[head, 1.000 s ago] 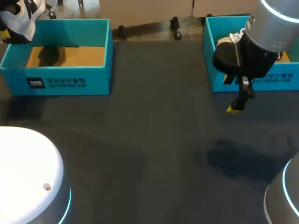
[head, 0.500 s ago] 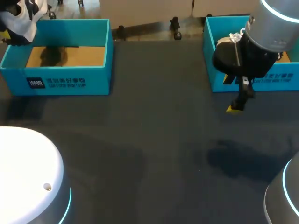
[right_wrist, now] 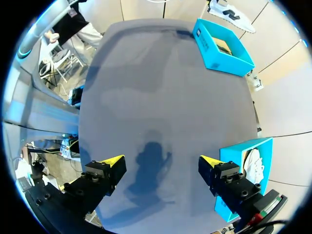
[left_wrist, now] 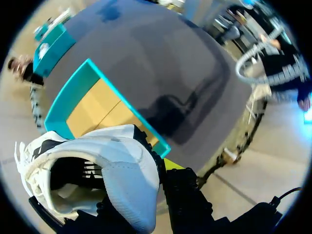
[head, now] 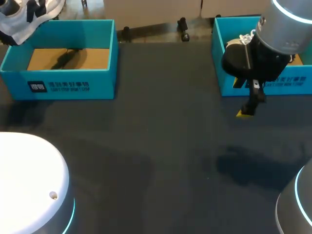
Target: Take the shoe out of the shoebox, open the shoe tongue, remove and reinsert the insole, then place the shoe into the shoebox
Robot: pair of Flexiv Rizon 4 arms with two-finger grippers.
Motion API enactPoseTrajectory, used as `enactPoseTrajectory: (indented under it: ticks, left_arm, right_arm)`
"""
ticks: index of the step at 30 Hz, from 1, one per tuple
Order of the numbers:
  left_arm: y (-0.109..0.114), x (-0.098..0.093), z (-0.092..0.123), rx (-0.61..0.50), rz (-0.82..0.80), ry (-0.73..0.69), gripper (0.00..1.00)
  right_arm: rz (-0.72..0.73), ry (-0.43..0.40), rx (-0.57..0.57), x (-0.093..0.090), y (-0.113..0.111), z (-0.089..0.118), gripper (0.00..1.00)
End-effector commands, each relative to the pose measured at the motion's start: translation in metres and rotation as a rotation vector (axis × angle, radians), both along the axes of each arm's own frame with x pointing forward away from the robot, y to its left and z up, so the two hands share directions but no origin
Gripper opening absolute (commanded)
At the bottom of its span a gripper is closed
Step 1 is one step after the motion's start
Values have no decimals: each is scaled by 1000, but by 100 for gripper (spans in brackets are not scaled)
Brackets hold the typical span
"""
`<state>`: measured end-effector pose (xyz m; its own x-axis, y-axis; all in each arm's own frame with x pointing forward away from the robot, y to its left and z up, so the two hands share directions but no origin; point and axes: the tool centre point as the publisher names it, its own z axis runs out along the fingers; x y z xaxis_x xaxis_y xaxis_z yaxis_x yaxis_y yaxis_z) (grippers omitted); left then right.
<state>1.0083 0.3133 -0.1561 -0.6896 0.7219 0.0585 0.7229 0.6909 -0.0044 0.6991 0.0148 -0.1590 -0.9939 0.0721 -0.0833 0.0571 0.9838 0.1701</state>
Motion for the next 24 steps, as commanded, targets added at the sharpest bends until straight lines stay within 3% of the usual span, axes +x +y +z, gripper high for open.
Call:
enactPoseTrajectory:
  ticks: [1,3,12,24]
  left_arm:
    - [5,1,5,77,-509,-53,0]
    - [9,5,7,106,-631,-45,0]
    - [13,25,12,247,-907,-83,0]
    - [13,25,12,247,-907,-83,0]
  right_arm:
    - [-1,2,-3,2,2,-1,100]
    - [-1,2,-3,2,2,-1,100]
    - [-1,2,-3,2,2,-1,100]
    - [-1,2,-3,2,2,-1,100]
